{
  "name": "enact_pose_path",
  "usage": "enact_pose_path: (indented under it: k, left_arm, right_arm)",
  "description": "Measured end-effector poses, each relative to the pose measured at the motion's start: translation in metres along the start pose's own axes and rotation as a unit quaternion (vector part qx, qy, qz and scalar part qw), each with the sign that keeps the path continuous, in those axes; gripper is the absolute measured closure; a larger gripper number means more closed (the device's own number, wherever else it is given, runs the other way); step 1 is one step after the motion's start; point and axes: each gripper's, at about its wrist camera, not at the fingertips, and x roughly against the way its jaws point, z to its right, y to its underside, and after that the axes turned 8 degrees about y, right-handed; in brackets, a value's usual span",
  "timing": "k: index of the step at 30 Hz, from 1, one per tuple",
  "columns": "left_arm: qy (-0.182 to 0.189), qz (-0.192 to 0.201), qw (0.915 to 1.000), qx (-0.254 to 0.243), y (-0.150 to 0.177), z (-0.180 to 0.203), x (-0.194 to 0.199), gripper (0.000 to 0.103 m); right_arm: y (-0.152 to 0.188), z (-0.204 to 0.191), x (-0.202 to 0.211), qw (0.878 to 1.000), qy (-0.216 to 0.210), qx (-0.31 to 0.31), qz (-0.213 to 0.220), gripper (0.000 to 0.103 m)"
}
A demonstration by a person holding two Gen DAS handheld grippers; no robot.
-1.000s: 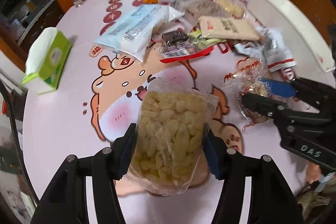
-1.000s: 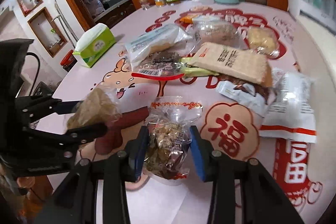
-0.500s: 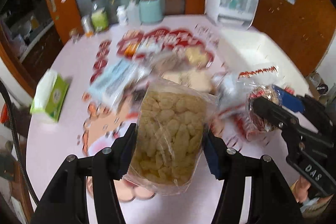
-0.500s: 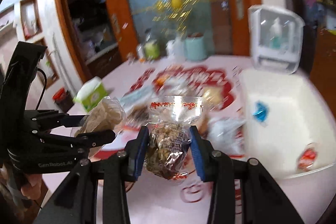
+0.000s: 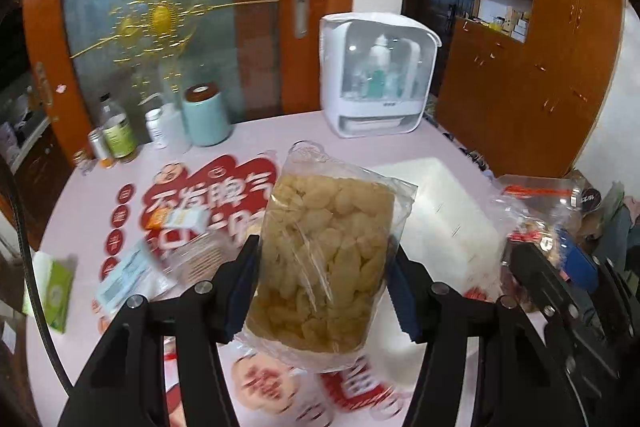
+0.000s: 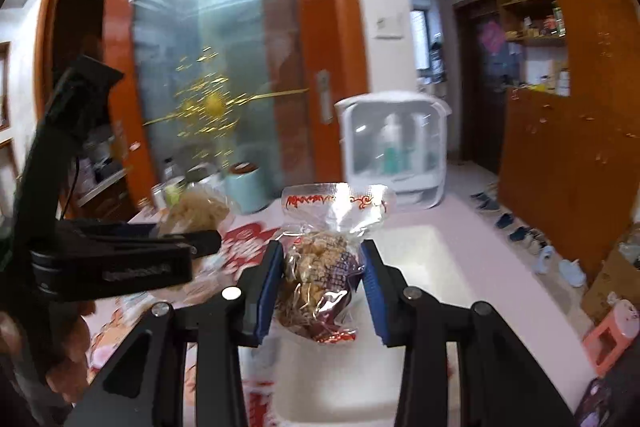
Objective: Organize snacks
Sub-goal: 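Carry both bags into the white box and open both tools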
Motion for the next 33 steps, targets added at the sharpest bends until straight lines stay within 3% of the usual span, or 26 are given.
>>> enact_pose_path:
  k: [6, 13, 22, 29, 30, 31, 33]
  left_arm:
    - [-0.016, -0.011, 0.9998, 0.010, -0.021, 0.031, -0.062, 0.045]
    - [-0.023, -0.070, 0.9968, 0.030, -0.004, 0.039, -0.140, 0.045]
    - [-0.044, -0.090, 0.9949, 0.010, 0.016, 0.042, -0.177, 0.045]
    - [-0.053, -0.084, 0.9950, -0.009, 0.023, 0.044, -0.180, 0.044]
    - [-0.054, -0.082, 0.9952, -0.008, 0.024, 0.044, -0.179, 0.041]
    - [-0.055, -0.081, 0.9952, -0.006, 0.024, 0.043, -0.178, 0.028]
    - [-0.056, -0.071, 0.9959, -0.004, 0.024, 0.042, -0.172, 0.011]
  right_arm:
    - [-0.013, 0.042, -0.033, 0.998, 0.053, -0.025, -0.005, 0.063]
    - [0.019, 0.064, -0.075, 0.995, 0.066, -0.041, -0.061, 0.063]
    - [0.057, 0.052, -0.106, 0.992, 0.056, -0.026, -0.109, 0.063]
    - [0.070, 0.044, -0.117, 0.989, 0.059, -0.022, -0.131, 0.062]
    - [0.071, 0.045, -0.118, 0.989, 0.061, -0.025, -0.136, 0.062]
    - [0.072, 0.046, -0.118, 0.988, 0.062, -0.029, -0.137, 0.061]
    - [0.073, 0.046, -0.114, 0.988, 0.074, -0.033, -0.134, 0.049]
